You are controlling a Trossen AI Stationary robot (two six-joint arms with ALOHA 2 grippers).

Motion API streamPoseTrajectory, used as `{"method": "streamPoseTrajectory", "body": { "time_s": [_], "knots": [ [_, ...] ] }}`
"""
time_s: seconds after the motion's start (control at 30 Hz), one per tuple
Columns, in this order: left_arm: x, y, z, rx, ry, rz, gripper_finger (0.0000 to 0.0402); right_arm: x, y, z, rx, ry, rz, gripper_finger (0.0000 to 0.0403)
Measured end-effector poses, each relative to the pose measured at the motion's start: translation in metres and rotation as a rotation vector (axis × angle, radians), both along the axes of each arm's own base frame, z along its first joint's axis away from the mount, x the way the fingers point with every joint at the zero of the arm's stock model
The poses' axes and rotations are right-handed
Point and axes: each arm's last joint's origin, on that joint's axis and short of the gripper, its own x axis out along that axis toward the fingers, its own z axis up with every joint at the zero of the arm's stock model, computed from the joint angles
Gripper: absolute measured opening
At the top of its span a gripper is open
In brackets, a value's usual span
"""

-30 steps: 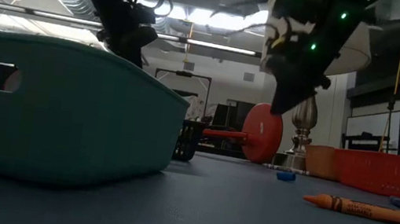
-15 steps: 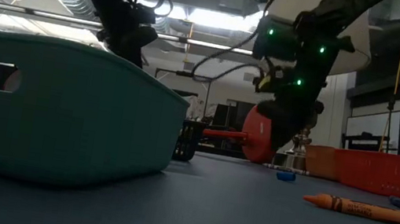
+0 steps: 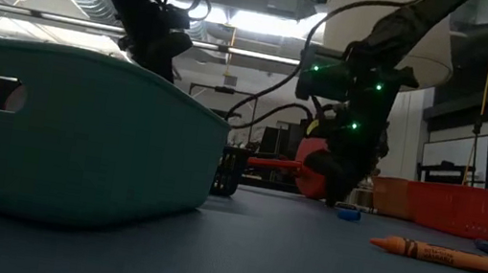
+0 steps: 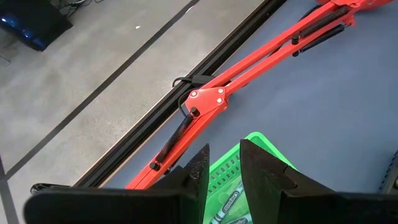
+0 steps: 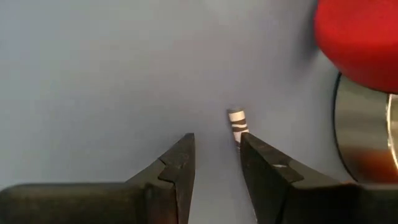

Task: Sort crayons
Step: Put the gray crayon into the white bin

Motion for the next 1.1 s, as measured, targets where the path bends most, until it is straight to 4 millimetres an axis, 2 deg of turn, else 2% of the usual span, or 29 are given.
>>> {"method": "streamPoseTrajectory", "body": {
  "time_s": [0.73,1.1],
  "knots": [
    [0.0,0.0,0.0,-0.004,-0.005,0.005,0.0073,-0.003,-0.004,0.001,-0.08,0.032,-0.021,0.0127],
    [0.0,0.0,0.0,-0.019,-0.032,0.032,0.0073,-0.008,-0.023,-0.001,0.012,0.026,-0.071,0.0127]
  ]
}}
